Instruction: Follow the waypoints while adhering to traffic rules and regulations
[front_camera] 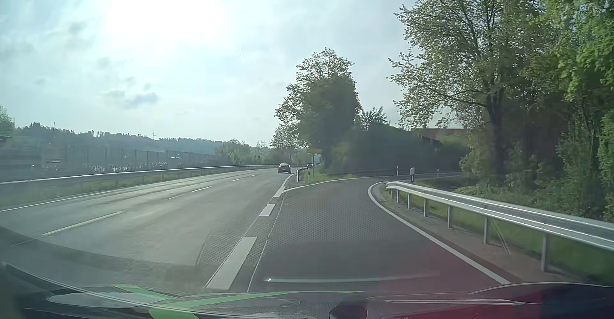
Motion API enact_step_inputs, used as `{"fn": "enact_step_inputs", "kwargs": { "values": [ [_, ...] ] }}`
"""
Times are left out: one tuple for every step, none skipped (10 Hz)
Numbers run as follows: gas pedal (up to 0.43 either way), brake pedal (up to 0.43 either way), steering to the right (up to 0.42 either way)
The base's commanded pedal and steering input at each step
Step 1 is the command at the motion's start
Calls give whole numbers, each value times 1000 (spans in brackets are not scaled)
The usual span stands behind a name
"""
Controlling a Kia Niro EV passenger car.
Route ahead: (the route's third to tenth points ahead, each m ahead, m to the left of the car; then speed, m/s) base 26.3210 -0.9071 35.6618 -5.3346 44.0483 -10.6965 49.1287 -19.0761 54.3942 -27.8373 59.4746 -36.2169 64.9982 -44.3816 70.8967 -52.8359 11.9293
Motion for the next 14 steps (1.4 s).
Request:
{"fn": "enact_step_inputs", "kwargs": {
  "values": [
    [0, 201, 0],
    [0, 152, 2],
    [0, 6, 4],
    [0, 0, 6],
    [0, 0, 9],
    [0, 0, 12],
    [0, 0, 18],
    [0, 0, 22],
    [0, 0, 27],
    [0, 0, 29],
    [0, 0, 33],
    [0, 91, 40],
    [0, 128, 47],
    [0, 159, 53]
  ]
}}
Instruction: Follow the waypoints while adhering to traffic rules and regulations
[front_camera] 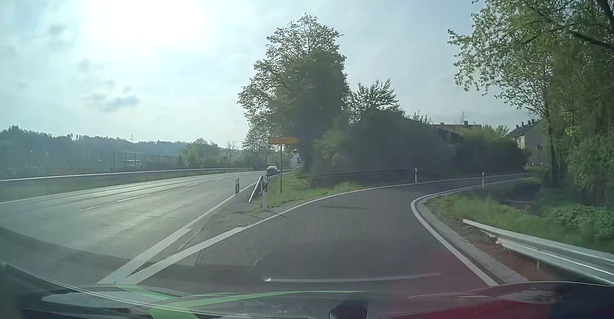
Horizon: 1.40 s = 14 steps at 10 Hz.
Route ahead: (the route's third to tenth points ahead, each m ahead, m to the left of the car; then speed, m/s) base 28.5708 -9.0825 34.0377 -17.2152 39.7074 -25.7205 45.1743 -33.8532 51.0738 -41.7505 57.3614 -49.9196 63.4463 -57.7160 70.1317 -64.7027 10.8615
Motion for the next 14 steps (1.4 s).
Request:
{"fn": "enact_step_inputs", "kwargs": {
  "values": [
    [0, 177, 60],
    [0, 177, 66],
    [0, 152, 72],
    [0, 24, 81],
    [0, 0, 90],
    [0, 0, 99],
    [0, 0, 107],
    [0, 0, 113],
    [0, 0, 120],
    [0, 0, 126],
    [67, 0, 130],
    [118, 0, 136],
    [138, 0, 140],
    [138, 0, 141]
  ]
}}
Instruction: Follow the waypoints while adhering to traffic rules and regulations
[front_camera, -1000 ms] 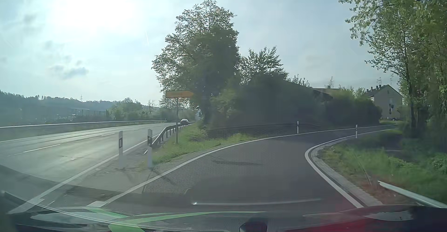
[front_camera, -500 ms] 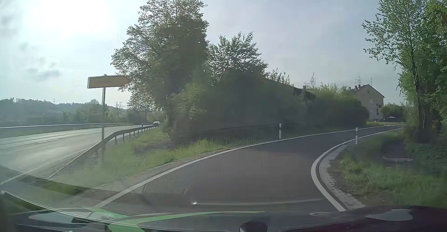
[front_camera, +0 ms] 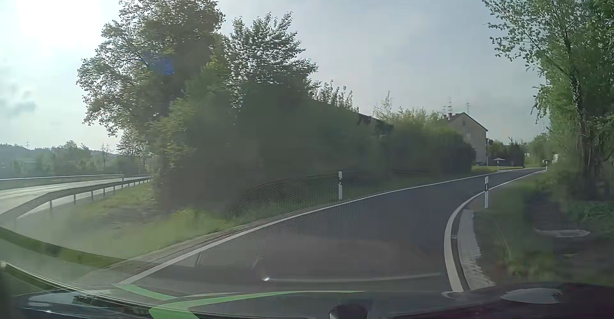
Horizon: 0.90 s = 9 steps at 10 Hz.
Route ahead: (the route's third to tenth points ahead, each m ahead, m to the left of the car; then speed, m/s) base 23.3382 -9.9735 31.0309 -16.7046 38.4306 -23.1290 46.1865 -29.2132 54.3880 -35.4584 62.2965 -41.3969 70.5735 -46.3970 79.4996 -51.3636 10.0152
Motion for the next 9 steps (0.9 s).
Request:
{"fn": "enact_step_inputs", "kwargs": {
  "values": [
    [169, 0, 142],
    [169, 0, 141],
    [169, 0, 143],
    [169, 0, 146],
    [157, 0, 152],
    [157, 0, 153],
    [150, 0, 154],
    [150, 0, 156],
    [138, 0, 158]
  ]
}}
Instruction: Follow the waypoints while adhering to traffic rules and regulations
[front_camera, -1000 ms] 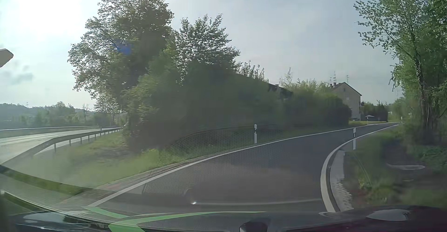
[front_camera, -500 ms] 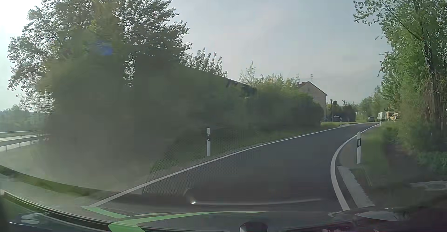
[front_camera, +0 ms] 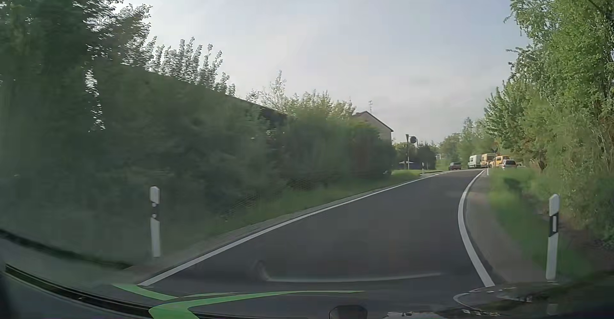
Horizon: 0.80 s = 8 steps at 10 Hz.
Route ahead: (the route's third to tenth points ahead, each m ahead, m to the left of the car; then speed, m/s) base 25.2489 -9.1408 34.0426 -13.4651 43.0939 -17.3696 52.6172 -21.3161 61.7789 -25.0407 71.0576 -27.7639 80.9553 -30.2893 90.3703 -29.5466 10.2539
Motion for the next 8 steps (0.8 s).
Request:
{"fn": "enact_step_inputs", "kwargs": {
  "values": [
    [138, 0, 157],
    [138, 0, 158],
    [138, 0, 157],
    [138, 0, 156],
    [138, 0, 154],
    [138, 0, 148],
    [138, 0, 139],
    [138, 0, 130]
  ]
}}
